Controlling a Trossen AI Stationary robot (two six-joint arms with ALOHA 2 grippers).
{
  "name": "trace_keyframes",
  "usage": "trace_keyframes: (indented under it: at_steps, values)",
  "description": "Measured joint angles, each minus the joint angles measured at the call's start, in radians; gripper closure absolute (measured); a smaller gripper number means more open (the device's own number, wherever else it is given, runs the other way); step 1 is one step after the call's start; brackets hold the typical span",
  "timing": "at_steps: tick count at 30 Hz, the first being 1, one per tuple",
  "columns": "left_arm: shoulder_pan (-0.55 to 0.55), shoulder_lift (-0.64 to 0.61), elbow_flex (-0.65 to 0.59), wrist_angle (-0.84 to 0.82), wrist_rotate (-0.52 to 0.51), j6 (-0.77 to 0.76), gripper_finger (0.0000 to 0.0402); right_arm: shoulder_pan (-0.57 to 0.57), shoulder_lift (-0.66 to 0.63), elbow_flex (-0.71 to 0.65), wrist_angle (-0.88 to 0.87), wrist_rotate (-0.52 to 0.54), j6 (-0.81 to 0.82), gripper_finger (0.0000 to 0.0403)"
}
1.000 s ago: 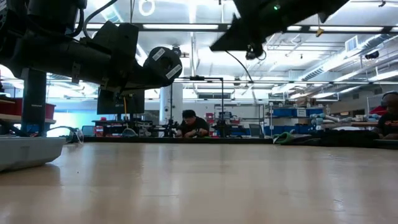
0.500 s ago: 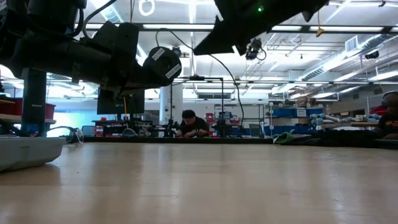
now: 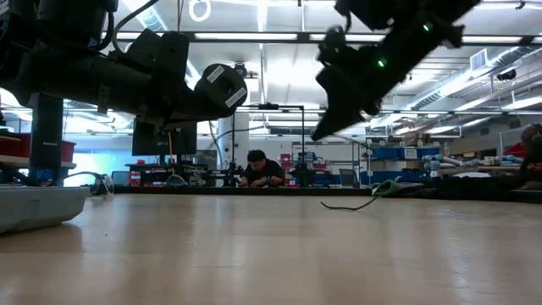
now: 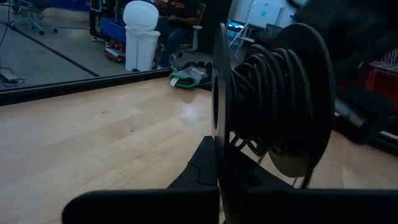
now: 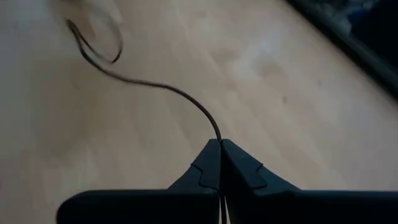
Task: Coil cords
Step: Coil the black wire onto the spool
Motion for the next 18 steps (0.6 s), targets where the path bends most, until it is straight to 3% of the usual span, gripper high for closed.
trace_keyframes:
  at_steps: [9, 18]
  values:
    - [0.0, 0.0, 0.0, 0.0, 0.006, -0.016, 0.0401, -0.031, -0.07, -0.275, 0.072, 0.111, 0.267, 0.0399]
    - [0.0, 0.0, 0.0, 0.0, 0.007, -0.017, 0.0401, -0.142, -0.334, -0.451, 0.071, 0.115, 0.324, 0.0399]
